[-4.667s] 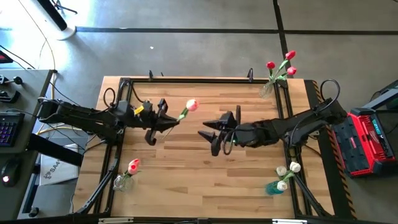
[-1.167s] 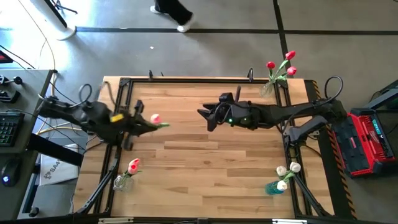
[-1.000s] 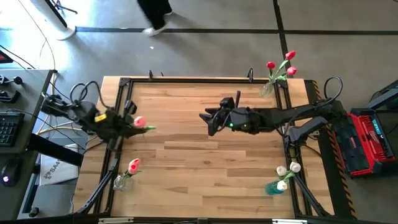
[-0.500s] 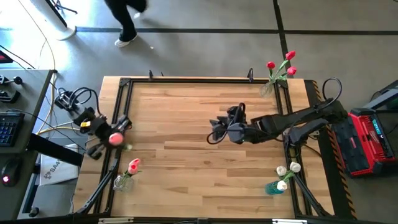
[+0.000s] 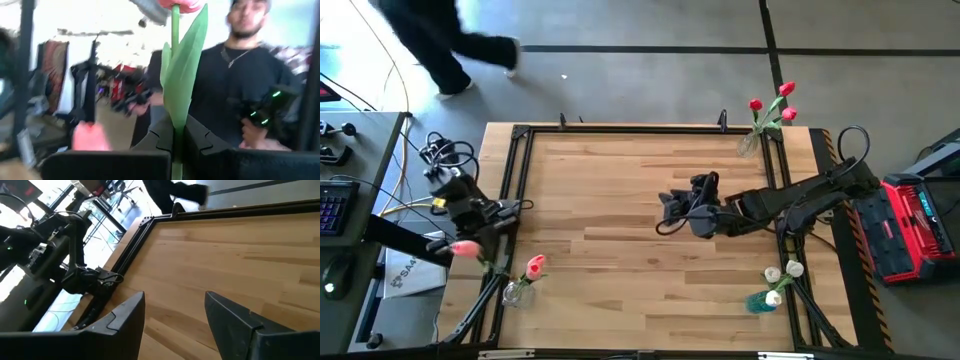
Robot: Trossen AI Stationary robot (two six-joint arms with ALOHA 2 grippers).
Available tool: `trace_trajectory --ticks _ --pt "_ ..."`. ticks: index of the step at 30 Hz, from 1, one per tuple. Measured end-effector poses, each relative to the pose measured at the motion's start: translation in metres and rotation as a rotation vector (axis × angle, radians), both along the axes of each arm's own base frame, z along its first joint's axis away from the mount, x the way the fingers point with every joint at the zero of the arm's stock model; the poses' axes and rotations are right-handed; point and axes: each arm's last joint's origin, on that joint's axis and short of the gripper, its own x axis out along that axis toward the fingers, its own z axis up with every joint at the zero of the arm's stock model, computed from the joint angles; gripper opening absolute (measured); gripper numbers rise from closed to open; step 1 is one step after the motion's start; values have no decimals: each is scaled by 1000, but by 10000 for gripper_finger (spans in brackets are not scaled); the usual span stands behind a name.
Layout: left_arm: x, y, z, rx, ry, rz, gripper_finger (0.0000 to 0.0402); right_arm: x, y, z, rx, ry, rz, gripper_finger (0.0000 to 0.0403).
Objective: Sort flowers into vase by color
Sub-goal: Put the pink flower into the bottom transparent vase
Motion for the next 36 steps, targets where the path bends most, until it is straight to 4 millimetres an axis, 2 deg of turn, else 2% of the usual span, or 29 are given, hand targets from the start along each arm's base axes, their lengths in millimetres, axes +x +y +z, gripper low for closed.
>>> trace_trajectory --ticks 7,13,20,29,36 --pt "-2 -6 5 -33 -38 -55 0 0 -1 0 18 -14 -14 195" --pt "13 -30 -5 70 40 -58 0 0 -1 0 25 -19 -18 195" --pt "23 -51 -9 98 42 -72 0 0 -1 0 31 -21 -19 195" --pt "21 -52 -1 44 -36 -33 0 1 -2 0 37 -15 -9 195" --pt "21 -56 -10 114 44 -40 0 1 0 0 49 -11 12 195"
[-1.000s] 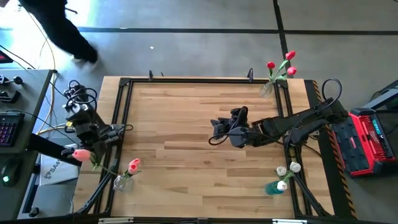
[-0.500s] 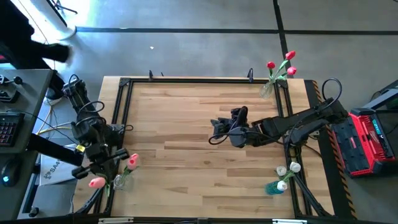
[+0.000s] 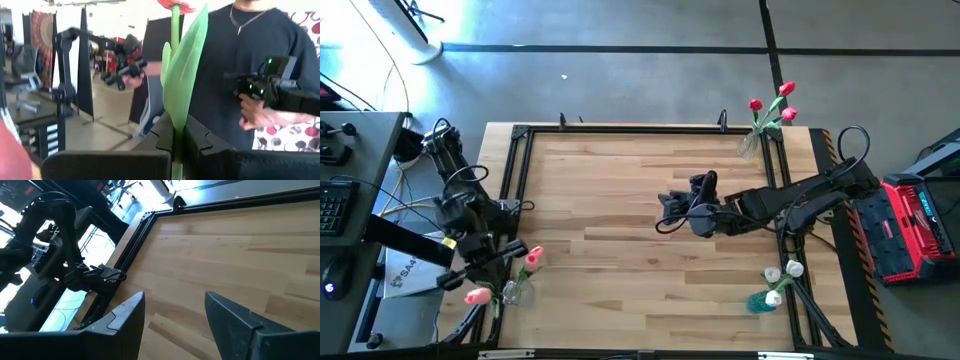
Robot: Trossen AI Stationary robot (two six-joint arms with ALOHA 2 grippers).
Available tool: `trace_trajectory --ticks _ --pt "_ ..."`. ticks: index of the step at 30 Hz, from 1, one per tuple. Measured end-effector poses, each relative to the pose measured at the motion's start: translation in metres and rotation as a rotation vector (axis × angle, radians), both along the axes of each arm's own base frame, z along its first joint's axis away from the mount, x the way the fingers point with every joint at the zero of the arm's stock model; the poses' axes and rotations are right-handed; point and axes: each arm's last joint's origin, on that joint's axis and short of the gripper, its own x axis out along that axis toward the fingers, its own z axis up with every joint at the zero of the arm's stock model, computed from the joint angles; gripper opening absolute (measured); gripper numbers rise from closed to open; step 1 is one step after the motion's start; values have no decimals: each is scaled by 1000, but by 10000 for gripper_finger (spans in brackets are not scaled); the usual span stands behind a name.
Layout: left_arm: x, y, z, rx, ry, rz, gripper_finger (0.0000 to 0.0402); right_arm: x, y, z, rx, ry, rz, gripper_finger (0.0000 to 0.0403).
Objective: Sort flowers into vase by color
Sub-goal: Put the pink flower into the bottom transparent vase, then return to Home Position
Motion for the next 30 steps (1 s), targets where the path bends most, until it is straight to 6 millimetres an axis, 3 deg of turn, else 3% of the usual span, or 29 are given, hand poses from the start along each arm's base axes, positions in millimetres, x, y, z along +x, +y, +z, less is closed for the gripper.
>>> trace_trajectory --ticks 10,30 --pt "2 -3 -5 18 54 18 5 1 3 1 25 -19 22 195" --pt "-8 16 3 -68 68 53 114 3 5 3 49 -37 69 195"
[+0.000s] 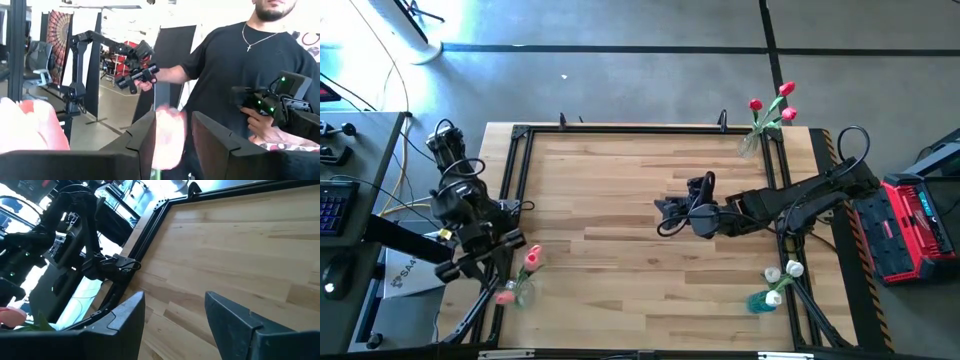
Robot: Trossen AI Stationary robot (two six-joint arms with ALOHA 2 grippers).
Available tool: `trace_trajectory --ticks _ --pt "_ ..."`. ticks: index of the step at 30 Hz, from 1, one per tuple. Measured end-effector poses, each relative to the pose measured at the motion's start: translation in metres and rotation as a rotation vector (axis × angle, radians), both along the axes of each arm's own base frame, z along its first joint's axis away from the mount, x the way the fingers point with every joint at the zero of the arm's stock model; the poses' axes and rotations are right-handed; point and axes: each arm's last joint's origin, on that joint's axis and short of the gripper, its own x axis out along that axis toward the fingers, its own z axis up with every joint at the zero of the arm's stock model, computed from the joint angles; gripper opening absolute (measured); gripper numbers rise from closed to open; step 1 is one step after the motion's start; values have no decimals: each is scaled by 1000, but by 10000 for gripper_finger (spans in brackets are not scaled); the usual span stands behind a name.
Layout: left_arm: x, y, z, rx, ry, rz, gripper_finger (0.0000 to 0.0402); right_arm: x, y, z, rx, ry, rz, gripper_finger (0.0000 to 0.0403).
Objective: Sort flowers into vase by color
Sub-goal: Return to Home Position
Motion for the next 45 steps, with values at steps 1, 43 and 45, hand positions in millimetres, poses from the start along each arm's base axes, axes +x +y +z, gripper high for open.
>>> trace_trajectory --ticks 1,43,45 --pt "-1 1 1 -4 -12 2 117 0 0 0 1 0 2 195" --pt "-35 98 5 54 121 944 0 -146 -45 85 -614 160 480 1" --pt "-33 96 -1 81 123 970 0 -157 -50 82 -646 151 478 1"
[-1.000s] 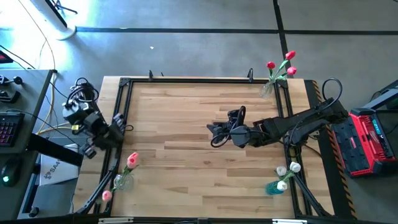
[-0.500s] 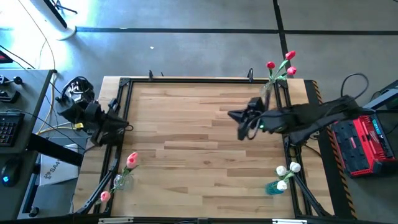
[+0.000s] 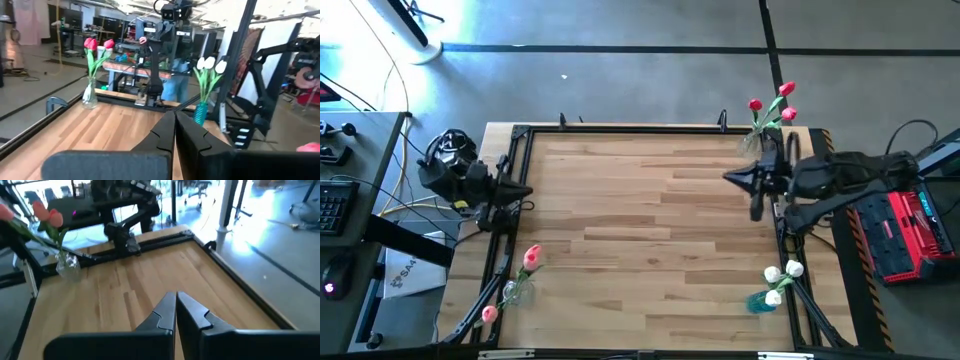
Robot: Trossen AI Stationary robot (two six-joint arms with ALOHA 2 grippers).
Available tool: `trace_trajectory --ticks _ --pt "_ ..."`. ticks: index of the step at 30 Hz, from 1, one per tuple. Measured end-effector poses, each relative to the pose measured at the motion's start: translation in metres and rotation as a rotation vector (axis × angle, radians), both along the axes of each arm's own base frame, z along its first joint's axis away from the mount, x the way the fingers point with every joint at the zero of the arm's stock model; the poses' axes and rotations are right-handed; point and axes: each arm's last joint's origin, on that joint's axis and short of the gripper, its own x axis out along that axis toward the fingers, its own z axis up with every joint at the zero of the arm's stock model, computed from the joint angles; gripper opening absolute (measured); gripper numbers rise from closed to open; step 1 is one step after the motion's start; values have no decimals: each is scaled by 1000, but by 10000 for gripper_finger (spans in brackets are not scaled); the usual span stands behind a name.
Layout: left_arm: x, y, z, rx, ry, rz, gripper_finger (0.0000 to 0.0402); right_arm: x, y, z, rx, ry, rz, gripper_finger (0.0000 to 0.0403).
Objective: Sort flowers into vase by color
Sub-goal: Return to Home Position
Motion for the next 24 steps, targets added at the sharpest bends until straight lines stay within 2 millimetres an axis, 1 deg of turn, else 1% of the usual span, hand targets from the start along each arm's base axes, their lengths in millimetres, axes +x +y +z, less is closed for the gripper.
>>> trace_trajectory --ticks 2,5,8,10,12,14,15,17,19,24 --pt "2 -3 -6 12 11 14 0 -12 -7 -6 -5 -34 -10 0" --pt "5 -8 -15 8 27 21 0 -26 -15 -25 29 -101 2 0" --pt "9 -13 -22 -12 21 29 0 -33 -19 -49 57 -216 59 0" --pt "11 -16 -26 -24 13 39 0 -35 -22 -64 39 -290 66 0" --pt "14 -18 -30 -32 5 44 0 -35 -24 -80 -27 -316 94 0" --pt "17 -21 -34 -32 -7 43 0 -35 -25 -97 -108 -285 142 0" --pt "19 -22 -36 -30 -14 37 0 -35 -26 -104 -115 -265 152 0" --pt "23 -25 -40 -35 -27 32 0 -34 -28 -118 -78 -245 133 0" --pt "29 -28 -45 -31 -30 38 0 -34 -29 -127 -42 -249 134 0" --pt "48 -32 -60 12 -7 50 0 -28 -30 -137 -13 -320 230 0"
